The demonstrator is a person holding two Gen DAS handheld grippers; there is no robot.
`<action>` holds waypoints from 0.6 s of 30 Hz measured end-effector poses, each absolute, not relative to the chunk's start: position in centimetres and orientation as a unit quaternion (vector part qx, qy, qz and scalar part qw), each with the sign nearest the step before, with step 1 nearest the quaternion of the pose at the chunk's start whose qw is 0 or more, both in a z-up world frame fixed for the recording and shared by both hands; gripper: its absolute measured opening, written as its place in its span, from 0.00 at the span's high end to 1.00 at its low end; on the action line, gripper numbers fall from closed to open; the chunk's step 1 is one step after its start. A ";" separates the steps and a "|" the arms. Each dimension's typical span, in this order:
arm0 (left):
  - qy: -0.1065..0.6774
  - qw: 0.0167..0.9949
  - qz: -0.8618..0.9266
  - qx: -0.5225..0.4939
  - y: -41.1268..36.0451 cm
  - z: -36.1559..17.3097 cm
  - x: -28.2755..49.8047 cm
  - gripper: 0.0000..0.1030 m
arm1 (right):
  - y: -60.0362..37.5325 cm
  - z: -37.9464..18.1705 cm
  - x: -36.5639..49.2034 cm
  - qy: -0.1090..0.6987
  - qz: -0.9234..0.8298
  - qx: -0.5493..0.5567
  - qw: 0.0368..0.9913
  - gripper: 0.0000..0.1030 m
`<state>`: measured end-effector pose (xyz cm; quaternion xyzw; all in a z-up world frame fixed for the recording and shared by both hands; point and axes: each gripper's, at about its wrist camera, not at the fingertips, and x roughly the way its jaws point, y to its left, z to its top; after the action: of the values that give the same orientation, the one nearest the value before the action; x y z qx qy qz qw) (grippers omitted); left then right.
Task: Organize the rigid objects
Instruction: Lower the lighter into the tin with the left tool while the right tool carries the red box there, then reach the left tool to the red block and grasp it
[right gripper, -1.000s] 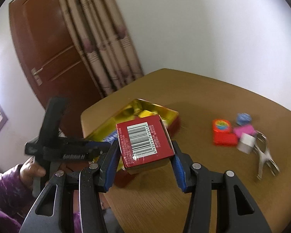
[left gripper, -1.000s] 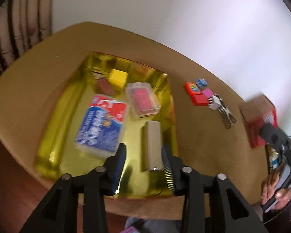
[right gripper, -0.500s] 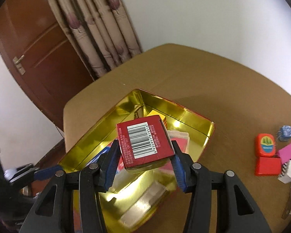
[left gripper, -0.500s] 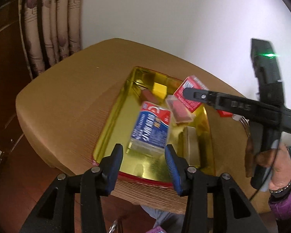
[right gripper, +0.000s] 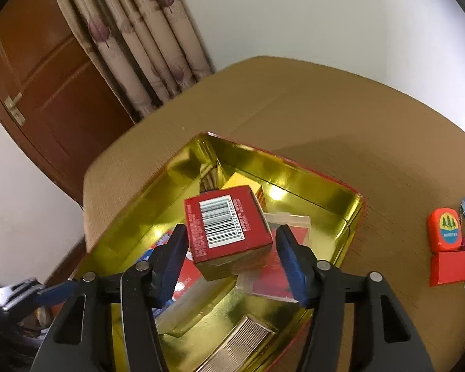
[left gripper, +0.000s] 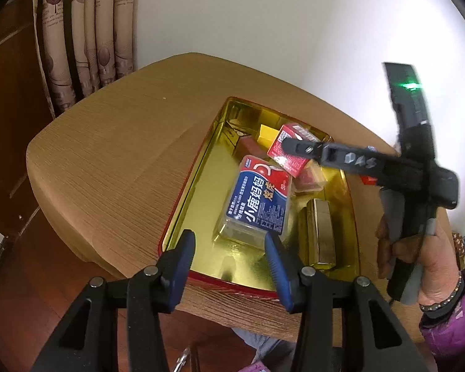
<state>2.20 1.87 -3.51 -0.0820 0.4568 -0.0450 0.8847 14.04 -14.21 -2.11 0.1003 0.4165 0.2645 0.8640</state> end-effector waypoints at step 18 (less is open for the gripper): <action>0.427 0.899 -0.086 -0.032 -1.7 -1.6 0.5 0.54 | -35.2 -3.1 0.4 0.350 0.004 0.109 0.930 0.28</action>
<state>0.49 -1.69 -1.60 -0.0322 0.4272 -0.0859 0.8995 0.42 -35.22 -3.06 0.1095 0.3505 0.0041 0.9301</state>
